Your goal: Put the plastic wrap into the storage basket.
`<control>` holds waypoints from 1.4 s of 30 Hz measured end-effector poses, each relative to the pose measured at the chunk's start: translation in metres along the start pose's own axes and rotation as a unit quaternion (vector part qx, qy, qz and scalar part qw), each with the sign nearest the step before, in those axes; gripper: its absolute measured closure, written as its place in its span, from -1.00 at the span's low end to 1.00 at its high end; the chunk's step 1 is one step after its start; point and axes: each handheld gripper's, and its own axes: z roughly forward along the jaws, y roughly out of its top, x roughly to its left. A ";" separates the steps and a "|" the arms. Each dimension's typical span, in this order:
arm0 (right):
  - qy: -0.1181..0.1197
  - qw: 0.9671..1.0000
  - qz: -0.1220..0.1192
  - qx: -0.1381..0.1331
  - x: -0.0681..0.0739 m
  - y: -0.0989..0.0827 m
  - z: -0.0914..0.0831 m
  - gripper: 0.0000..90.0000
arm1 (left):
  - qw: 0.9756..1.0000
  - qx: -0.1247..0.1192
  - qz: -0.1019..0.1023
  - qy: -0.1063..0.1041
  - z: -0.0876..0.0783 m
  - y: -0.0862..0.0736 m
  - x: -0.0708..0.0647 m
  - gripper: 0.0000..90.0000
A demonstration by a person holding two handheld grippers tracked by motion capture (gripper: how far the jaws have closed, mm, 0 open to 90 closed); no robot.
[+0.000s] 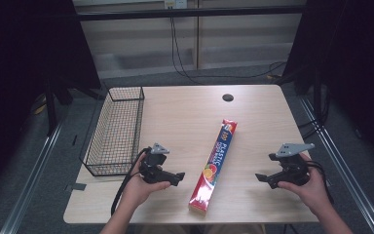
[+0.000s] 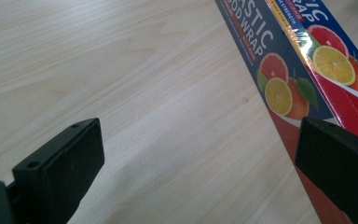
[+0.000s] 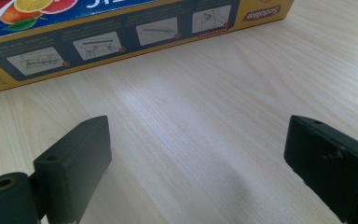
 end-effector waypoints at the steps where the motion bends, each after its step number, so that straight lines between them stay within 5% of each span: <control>1: 0.000 1.000 -0.001 0.000 0.000 0.000 0.000 -0.84 | 1.000 -0.003 -0.005 -0.005 0.001 0.001 -0.001 -0.96; 19: 0.000 1.000 -0.010 0.003 0.002 0.001 -0.001 -0.84 | 1.000 0.026 0.006 -0.005 0.005 0.030 -0.026 -0.83; 35: 0.000 1.000 -0.007 -0.002 0.000 0.000 -0.003 -0.84 | 0.998 0.059 0.012 -0.036 0.022 0.064 -0.050 -0.76; 39: -0.002 1.000 -0.007 -0.002 0.000 0.000 -0.003 -0.84 | 0.998 0.053 -0.006 -0.037 0.028 0.067 -0.054 -0.76; 42: -0.002 1.000 -0.007 -0.002 0.000 0.000 -0.003 -0.84 | 0.997 0.069 0.008 -0.038 0.030 0.070 -0.053 -0.75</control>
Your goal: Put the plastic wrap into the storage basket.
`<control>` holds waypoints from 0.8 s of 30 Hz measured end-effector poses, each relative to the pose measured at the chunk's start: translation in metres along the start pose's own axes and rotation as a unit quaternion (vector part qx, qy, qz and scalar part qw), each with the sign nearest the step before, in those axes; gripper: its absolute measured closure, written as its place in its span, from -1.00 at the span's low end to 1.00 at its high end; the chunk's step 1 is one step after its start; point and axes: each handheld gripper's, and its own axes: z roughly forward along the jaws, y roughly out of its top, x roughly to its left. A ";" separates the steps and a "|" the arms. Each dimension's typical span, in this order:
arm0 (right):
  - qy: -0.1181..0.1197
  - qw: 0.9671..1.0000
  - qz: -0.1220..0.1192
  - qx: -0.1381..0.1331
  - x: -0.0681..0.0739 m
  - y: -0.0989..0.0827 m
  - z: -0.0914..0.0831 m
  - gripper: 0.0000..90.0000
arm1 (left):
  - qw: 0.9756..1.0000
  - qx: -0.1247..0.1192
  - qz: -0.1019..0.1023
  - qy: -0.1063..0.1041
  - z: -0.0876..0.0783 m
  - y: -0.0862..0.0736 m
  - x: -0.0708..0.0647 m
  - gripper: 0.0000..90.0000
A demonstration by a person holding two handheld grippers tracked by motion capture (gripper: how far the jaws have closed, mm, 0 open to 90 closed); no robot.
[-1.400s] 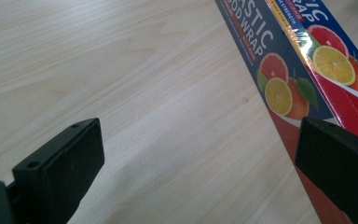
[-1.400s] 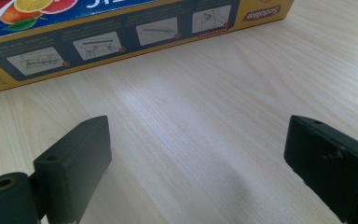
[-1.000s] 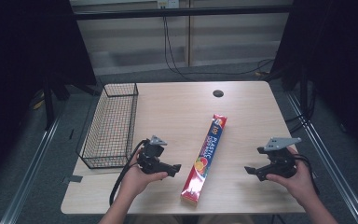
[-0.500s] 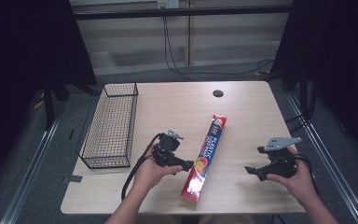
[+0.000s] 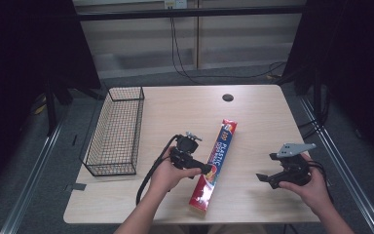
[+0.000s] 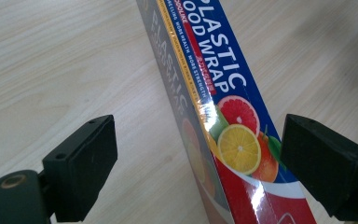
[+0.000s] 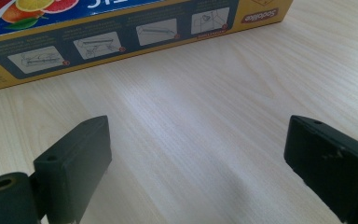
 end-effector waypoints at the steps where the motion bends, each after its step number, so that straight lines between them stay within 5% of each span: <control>1: 0.001 1.000 0.000 0.000 0.000 0.000 0.000 -0.84 | 1.000 -0.003 -0.011 -0.002 0.003 0.002 -0.002 -0.75; 16: 0.000 1.000 0.000 -0.001 -0.001 0.000 0.000 -0.84 | 0.999 0.031 -0.004 -0.004 0.023 0.013 -0.008 -0.76; 21: 0.001 1.000 0.001 -0.001 -0.001 0.000 0.000 -0.84 | 0.999 0.042 -0.008 -0.006 0.031 0.016 -0.009 -0.76; 22: 0.000 1.000 0.002 0.000 -0.001 0.000 0.000 -0.84 | 0.999 0.033 -0.022 -0.006 0.034 0.017 -0.012 -0.77; 24: -0.001 1.000 0.002 0.000 -0.001 0.000 0.000 -0.84 | 0.999 0.046 -0.010 -0.005 0.033 0.018 -0.011 -0.77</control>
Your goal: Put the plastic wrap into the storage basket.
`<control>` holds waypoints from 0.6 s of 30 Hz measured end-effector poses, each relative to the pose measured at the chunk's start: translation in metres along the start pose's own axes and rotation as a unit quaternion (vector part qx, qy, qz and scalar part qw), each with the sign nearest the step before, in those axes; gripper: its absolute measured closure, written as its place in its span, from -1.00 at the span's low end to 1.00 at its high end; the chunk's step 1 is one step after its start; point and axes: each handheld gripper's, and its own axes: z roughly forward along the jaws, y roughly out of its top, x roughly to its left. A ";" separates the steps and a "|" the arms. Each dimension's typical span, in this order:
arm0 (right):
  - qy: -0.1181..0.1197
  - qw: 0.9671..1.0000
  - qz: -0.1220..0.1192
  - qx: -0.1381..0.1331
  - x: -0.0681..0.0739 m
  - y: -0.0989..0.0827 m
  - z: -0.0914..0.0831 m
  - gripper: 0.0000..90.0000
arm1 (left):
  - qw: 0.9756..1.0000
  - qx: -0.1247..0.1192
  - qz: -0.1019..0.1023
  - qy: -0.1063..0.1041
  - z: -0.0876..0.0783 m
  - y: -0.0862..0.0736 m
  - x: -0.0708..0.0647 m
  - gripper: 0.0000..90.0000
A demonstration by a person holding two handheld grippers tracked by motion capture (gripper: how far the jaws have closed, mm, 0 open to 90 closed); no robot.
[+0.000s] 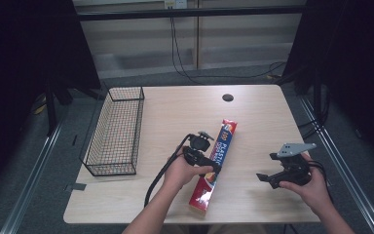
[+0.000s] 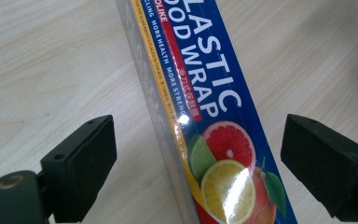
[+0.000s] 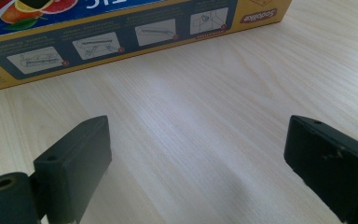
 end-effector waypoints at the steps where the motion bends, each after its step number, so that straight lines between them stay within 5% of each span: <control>1: 0.000 1.000 0.000 0.000 0.000 0.000 0.000 -0.84 | 1.000 0.000 0.000 0.000 0.000 0.000 0.000 -0.77; 18: 0.002 1.000 0.001 -0.002 0.000 0.000 0.000 -0.84 | 1.000 0.028 -0.014 0.006 0.018 0.008 -0.004 -0.79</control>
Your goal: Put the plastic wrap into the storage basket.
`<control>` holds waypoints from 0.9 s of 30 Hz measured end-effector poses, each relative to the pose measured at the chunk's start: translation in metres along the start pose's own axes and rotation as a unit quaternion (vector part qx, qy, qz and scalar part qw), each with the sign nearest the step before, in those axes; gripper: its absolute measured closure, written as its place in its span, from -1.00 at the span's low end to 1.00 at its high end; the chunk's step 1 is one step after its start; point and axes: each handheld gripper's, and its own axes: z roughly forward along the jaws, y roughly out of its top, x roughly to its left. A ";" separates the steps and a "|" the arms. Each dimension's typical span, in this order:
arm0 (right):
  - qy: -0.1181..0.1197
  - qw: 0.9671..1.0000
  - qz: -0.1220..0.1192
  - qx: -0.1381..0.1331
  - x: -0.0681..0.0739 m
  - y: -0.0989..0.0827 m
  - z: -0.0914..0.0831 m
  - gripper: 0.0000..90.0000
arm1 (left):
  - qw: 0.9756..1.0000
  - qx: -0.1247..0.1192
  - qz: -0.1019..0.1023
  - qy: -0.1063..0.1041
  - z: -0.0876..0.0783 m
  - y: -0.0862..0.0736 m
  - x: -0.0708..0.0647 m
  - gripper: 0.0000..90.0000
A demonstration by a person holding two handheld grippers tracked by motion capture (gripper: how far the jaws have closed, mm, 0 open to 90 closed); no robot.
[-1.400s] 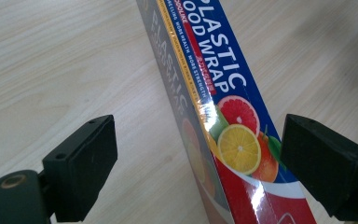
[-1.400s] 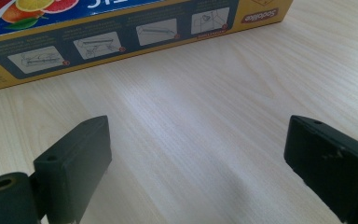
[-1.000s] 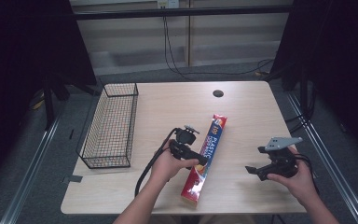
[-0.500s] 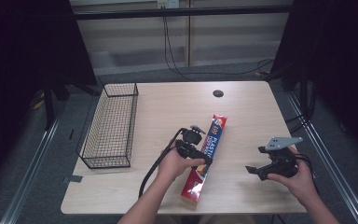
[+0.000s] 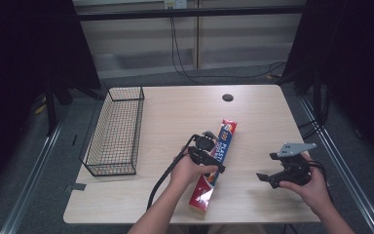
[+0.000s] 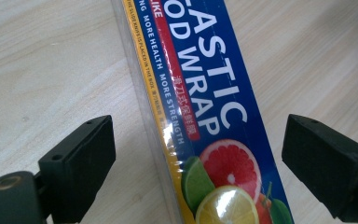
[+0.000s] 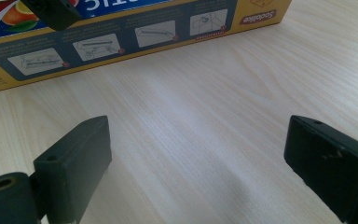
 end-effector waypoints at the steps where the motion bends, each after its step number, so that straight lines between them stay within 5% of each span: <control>1: -0.001 1.000 0.000 0.000 0.000 0.000 0.000 -0.84 | 1.000 -0.002 0.000 0.001 0.002 0.000 0.000 -0.79; 15: 0.001 1.000 0.000 -0.001 0.000 0.000 0.000 -0.84 | 1.000 0.017 -0.009 -0.005 0.014 0.004 -0.002 -0.92; 27: 0.003 1.000 -0.001 -0.005 0.000 0.001 0.000 -0.84 | 0.999 0.029 -0.027 0.012 0.021 0.008 -0.001 -0.70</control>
